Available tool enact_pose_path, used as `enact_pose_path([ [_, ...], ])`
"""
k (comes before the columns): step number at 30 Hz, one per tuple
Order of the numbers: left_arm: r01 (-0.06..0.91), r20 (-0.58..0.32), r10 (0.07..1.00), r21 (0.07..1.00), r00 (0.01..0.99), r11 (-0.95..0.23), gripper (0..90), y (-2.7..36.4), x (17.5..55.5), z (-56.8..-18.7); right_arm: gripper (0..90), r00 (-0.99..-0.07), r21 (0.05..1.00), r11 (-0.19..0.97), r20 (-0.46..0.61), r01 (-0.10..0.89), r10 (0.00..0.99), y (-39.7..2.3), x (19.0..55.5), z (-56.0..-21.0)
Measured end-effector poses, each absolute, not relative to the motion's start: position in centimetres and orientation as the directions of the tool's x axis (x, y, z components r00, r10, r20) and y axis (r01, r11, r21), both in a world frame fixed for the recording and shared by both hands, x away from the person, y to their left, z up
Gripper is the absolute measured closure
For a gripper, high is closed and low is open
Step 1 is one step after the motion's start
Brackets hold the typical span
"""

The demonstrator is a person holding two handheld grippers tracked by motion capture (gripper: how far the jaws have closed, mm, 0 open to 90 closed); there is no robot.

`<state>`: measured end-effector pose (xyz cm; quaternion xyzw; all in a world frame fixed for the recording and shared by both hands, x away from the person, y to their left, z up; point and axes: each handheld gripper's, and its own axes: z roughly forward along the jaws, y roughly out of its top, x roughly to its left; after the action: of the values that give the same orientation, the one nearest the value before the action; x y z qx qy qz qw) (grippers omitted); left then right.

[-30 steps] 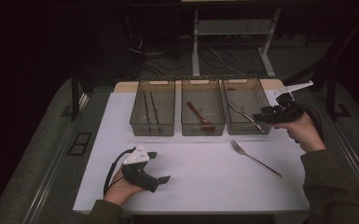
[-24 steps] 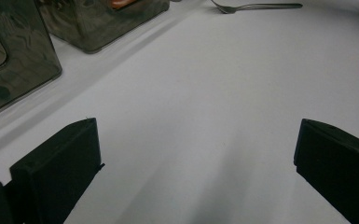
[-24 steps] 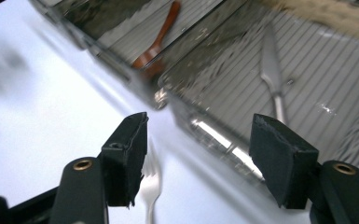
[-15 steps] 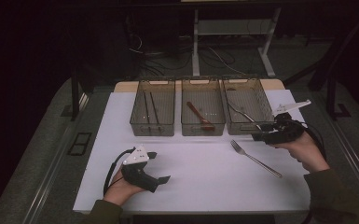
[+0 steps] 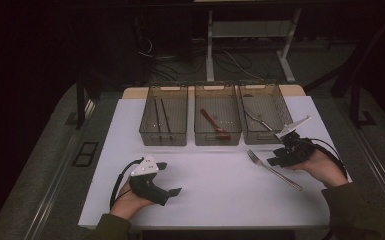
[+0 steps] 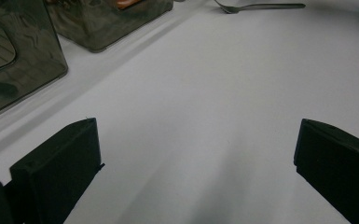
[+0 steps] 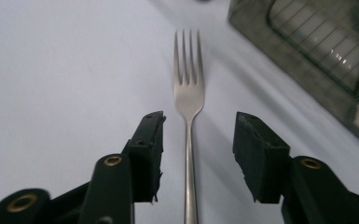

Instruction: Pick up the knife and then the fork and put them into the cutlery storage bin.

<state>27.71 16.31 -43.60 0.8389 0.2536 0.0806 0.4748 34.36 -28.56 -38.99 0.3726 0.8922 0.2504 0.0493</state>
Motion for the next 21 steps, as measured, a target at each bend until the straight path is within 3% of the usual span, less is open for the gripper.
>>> enact_pose_path([
  [11, 0.350, -0.108, 0.501, 0.837, 0.858, -0.420, 0.0, 16.2, 27.7, -43.7, 67.2, -0.763, 0.329, 0.707, 0.074, 0.626, 0.642, -26.8, 35.0, -40.3],
  [21, 0.351, -0.108, 0.500, 0.835, 0.859, -0.423, 0.0, 16.2, 27.7, -43.7, 73.4, -0.780, 0.219, 0.755, 0.055, 0.618, 0.623, -26.3, 35.6, -41.6],
])
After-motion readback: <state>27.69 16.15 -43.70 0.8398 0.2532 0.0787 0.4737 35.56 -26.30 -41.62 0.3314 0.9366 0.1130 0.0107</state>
